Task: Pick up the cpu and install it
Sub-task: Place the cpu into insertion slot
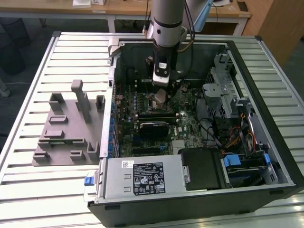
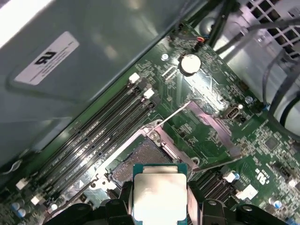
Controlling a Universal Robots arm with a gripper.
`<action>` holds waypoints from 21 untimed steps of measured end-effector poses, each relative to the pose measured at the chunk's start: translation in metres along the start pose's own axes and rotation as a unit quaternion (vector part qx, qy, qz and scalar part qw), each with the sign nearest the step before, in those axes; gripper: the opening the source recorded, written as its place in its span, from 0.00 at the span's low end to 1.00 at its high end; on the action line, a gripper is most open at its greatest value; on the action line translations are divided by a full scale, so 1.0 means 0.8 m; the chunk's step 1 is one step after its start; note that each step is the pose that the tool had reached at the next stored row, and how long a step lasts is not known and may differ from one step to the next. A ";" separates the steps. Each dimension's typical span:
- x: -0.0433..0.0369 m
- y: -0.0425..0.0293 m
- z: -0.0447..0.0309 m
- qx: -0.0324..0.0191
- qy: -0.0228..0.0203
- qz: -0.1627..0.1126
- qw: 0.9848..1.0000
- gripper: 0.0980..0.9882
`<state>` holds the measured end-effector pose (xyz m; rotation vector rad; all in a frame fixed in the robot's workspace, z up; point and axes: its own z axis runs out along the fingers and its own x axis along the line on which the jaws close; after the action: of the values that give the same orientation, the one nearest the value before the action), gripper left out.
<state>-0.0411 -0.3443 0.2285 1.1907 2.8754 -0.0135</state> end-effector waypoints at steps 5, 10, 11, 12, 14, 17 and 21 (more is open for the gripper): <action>0.000 0.0000 0.0003 0.001 0.000 0.031 1.000 0.50; 0.000 0.0000 0.0008 0.002 0.000 0.062 0.998 0.50; 0.000 0.0000 0.0010 0.002 0.000 0.069 0.998 0.50; 0.000 0.0000 0.0011 0.002 0.000 0.077 0.997 0.50; 0.000 0.0000 0.0015 0.003 0.000 0.093 0.996 0.50; 0.000 0.0000 0.0022 0.004 0.000 0.119 0.993 0.50; 0.000 0.0000 0.0030 0.005 0.000 0.156 0.988 0.50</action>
<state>-0.0410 -0.3443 0.2261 1.6254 2.6560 -0.0205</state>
